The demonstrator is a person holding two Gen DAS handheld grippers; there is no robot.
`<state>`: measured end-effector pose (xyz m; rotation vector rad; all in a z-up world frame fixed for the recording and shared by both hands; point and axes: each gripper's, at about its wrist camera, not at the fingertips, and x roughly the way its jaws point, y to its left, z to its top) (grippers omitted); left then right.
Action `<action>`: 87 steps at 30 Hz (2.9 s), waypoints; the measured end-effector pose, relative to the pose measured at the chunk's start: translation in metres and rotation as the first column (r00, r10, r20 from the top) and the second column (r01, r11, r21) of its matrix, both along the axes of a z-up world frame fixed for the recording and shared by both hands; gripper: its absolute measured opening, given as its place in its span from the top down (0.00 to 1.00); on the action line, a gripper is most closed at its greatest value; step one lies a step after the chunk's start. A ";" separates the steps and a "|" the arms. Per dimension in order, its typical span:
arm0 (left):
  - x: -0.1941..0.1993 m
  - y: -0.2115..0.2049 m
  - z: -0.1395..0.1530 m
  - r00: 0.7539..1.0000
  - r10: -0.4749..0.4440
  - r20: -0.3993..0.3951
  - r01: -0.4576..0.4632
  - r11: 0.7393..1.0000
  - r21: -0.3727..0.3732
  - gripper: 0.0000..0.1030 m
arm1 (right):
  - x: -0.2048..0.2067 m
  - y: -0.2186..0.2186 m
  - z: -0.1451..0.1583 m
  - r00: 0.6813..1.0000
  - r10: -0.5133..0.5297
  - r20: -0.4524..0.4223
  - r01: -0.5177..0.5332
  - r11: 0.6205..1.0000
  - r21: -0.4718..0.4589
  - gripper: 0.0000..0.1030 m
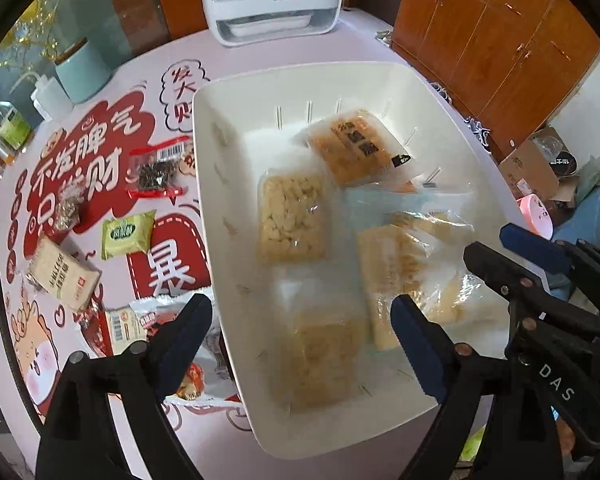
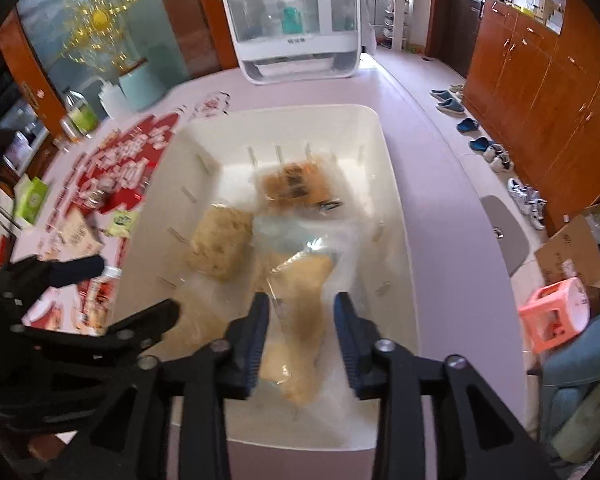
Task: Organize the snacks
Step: 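Lower both bags into the white tray and open both tools, then withdraw both tools from the tray toward the remaining snacks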
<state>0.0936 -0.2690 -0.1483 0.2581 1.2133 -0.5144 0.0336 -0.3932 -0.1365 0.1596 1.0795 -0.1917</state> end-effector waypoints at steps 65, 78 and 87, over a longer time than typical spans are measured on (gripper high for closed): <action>0.097 0.265 0.147 0.906 0.208 0.368 -0.229 0.973 0.014 0.12 | 0.065 0.169 0.101 0.970 0.097 0.223 -0.084 0.994 -0.064 0.41; 0.203 0.291 0.034 0.911 0.383 0.157 -0.393 0.919 0.039 0.12 | 0.214 0.194 0.023 0.995 0.080 0.052 -0.085 0.993 0.082 0.41; 0.216 0.278 -0.067 0.866 0.485 -0.118 -0.482 0.874 0.056 0.13 | 0.270 0.184 -0.068 0.984 0.021 -0.178 -0.001 0.994 0.112 0.41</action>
